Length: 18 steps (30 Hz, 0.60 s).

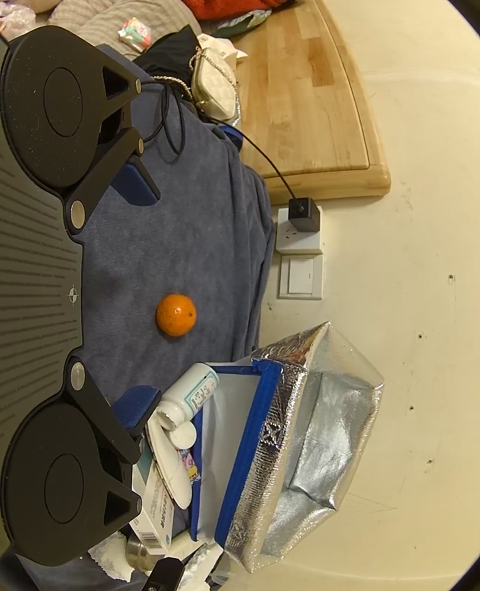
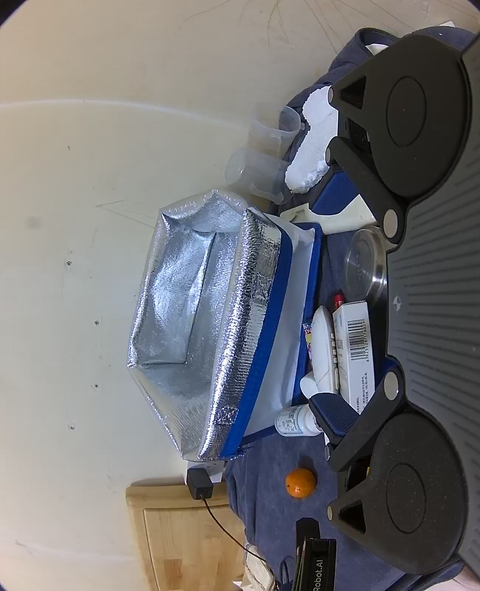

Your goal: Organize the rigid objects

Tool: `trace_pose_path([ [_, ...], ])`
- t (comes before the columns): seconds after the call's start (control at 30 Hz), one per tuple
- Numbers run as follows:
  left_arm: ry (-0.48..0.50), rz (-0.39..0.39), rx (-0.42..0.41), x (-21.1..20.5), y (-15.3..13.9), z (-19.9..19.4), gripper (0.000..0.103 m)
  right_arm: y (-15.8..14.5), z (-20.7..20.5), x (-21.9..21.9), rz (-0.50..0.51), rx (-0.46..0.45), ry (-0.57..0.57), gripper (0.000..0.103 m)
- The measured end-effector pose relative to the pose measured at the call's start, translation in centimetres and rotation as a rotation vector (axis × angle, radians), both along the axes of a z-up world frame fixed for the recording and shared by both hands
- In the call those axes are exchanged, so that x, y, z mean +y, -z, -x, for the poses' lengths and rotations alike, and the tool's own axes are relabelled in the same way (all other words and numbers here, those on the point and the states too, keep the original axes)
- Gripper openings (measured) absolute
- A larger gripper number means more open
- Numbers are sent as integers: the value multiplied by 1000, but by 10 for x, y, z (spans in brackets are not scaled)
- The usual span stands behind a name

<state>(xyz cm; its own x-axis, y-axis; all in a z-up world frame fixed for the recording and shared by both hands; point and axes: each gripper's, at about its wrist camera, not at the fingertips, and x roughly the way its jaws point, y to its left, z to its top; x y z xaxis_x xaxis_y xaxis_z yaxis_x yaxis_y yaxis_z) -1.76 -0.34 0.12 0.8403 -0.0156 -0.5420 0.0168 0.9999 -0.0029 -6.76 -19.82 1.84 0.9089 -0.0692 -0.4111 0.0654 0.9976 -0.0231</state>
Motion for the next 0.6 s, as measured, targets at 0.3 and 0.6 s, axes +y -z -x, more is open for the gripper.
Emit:
trace_pose_path([
  [0.3, -1, -2, 8, -2, 5, 1, 103, 1, 0, 0, -2, 0, 1, 103],
  [0.6, 0, 5, 14, 0, 6, -1, 103, 4, -2, -4, -14, 11, -5, 103],
])
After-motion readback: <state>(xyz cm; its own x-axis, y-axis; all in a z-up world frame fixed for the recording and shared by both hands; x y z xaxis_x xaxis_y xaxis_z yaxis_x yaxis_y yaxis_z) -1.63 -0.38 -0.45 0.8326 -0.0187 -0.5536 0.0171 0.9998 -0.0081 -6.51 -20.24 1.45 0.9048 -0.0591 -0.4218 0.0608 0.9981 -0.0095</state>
